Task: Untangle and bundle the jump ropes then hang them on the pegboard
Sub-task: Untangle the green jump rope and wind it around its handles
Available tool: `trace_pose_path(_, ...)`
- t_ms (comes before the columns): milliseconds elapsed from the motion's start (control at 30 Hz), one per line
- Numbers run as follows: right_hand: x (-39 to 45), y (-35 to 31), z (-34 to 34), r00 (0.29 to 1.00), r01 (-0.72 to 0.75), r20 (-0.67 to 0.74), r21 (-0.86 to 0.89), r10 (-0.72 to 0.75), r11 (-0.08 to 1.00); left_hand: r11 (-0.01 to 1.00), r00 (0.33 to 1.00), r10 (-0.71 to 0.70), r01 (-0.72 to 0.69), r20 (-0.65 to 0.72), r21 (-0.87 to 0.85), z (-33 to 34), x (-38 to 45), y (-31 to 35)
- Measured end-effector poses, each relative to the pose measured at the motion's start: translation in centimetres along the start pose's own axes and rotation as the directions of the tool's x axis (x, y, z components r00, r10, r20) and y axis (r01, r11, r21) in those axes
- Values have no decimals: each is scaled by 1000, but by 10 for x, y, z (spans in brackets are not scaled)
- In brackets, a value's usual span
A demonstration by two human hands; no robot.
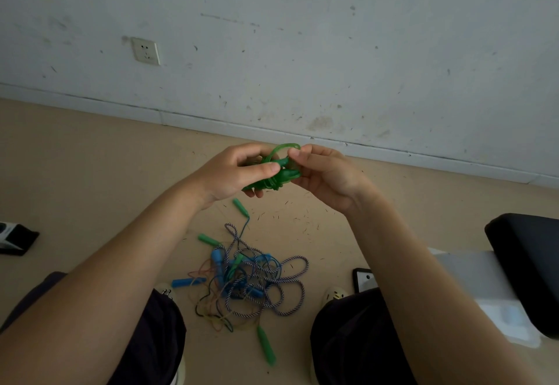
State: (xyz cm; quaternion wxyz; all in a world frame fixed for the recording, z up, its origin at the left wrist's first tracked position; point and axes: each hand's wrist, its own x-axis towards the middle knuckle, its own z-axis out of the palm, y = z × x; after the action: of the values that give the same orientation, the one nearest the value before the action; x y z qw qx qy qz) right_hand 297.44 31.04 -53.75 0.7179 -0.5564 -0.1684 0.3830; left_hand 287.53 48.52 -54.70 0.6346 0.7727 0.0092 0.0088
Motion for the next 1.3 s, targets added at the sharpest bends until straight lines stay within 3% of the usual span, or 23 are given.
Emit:
trace_pose_path(300,2,1,-1,996,-90,-6,-55,90,994,990,999,38,-40,11,132,-5,-1,-2)
trace_pose_path(500,1,-1,-2,971,-240,-70,-237,230,941,909,991,134,-117,-15,401,-3,0,-7)
trace_pose_path(667,-2,-6,-1,957,-288,-47,-293,287,912,911,989,146,-126,-20,392,1,-2,-6)
trace_pose_path(833,-4,-6,-6,978,-208,-35,-279,207,937,934,993,92,-58,-79,354,1,0,-6)
trace_pose_path(967,-7,-7,-6,985,-124,64,-375,159,919,938,991,91,-53,-95,343,-1,0,-6)
trace_pose_path(1133,-4,-1,-4,1000,-19,-24,-537,8,843,933,991,62,-16,-116,360,-1,3,-10)
trace_pose_path(1300,-3,0,-4,1000,-15,-28,-589,-2,808,936,992,59,-16,-112,351,-1,2,-12)
